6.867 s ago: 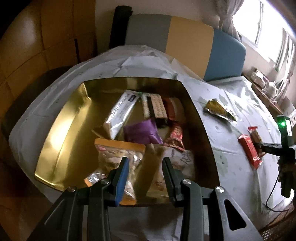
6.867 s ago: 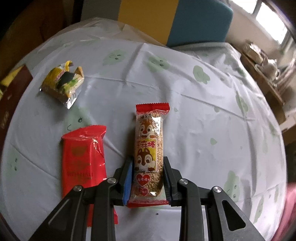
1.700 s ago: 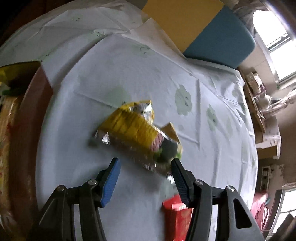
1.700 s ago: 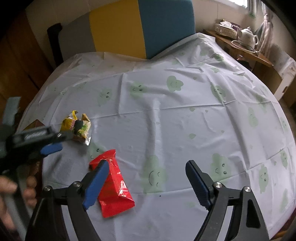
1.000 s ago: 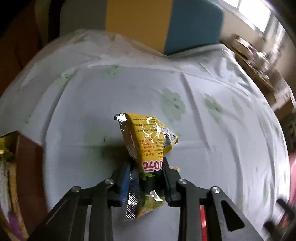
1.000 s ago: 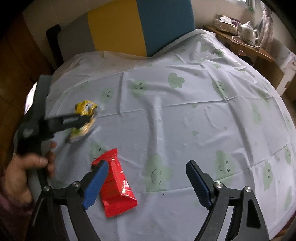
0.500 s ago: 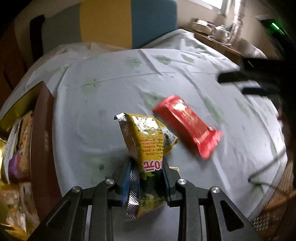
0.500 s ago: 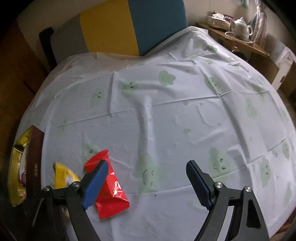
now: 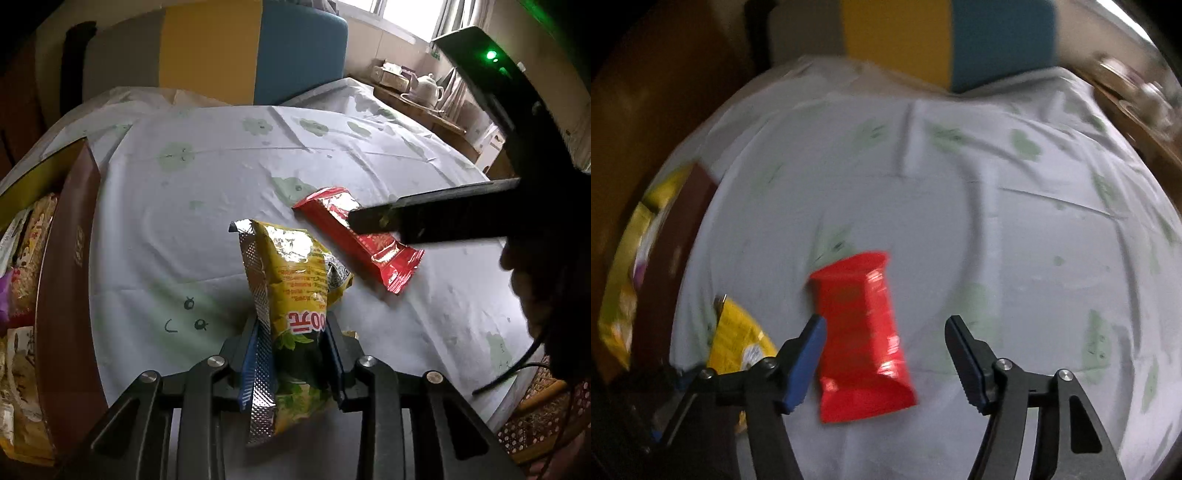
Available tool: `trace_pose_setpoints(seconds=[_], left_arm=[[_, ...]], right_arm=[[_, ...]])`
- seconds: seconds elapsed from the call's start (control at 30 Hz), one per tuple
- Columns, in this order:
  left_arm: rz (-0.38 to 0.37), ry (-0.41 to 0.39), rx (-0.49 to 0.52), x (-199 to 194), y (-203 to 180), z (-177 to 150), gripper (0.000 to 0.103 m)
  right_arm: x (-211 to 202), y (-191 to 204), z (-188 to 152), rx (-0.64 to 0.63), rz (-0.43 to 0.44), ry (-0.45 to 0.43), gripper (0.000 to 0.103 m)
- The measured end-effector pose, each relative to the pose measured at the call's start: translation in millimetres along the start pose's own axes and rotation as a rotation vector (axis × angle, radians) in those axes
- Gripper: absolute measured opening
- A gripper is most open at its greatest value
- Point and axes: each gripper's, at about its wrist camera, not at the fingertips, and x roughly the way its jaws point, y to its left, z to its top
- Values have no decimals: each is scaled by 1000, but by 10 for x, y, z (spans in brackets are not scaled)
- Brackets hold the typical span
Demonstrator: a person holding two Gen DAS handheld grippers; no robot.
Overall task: Organize snacks
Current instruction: 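Grasp the red packet with the right gripper while left gripper holds yellow wrapper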
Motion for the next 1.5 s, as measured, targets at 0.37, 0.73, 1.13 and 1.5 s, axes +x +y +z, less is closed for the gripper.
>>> trace_pose_setpoints(seconds=[0.37,0.73,1.13,1.5], left_arm=[[-22,-11,-20,9,46,-7,35],[-9,-18,-6,3,30,-16,35],[23,-29,17,10,-41,-33,35],[45,-30,22,23,-75,-30,34]], right_arm=[[203,181,-45,-124,-22,78,40],[250,-45,32,-33,-69,127,54],[248,-60,79,-56,-110,88,40],[243,-44,21,-56,-101,103,45]])
